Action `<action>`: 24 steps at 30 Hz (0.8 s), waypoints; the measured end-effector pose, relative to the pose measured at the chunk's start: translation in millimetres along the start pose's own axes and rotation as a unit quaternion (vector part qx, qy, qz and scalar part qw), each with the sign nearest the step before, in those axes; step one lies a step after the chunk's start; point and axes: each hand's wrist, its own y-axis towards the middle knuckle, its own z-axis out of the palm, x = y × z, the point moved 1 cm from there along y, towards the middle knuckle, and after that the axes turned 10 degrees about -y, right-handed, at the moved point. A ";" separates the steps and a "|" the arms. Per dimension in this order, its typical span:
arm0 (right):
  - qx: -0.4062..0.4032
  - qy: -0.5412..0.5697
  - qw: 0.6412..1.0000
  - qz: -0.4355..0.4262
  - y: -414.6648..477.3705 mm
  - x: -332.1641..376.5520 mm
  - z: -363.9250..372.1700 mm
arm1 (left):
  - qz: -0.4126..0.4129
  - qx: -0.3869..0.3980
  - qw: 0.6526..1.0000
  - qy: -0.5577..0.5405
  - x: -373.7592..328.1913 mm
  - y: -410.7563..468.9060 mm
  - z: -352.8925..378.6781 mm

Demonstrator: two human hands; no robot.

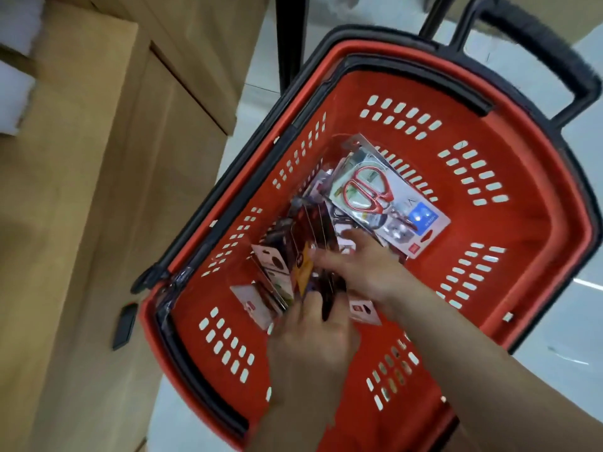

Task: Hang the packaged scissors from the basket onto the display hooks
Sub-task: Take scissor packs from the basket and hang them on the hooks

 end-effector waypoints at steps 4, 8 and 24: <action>0.018 -0.083 0.996 0.038 4.0 -13.9 17.0 | 0.003 0.058 0.995 -0.077 -3.7 -23.9 13.4; -0.006 -0.114 0.993 0.020 0.1 -29.3 15.4 | -0.067 0.098 0.946 -0.301 -0.2 -30.9 5.6; -0.088 0.110 0.980 -0.139 -186.5 57.2 -41.4 | -0.304 -0.056 0.650 -0.694 -41.7 6.1 -138.4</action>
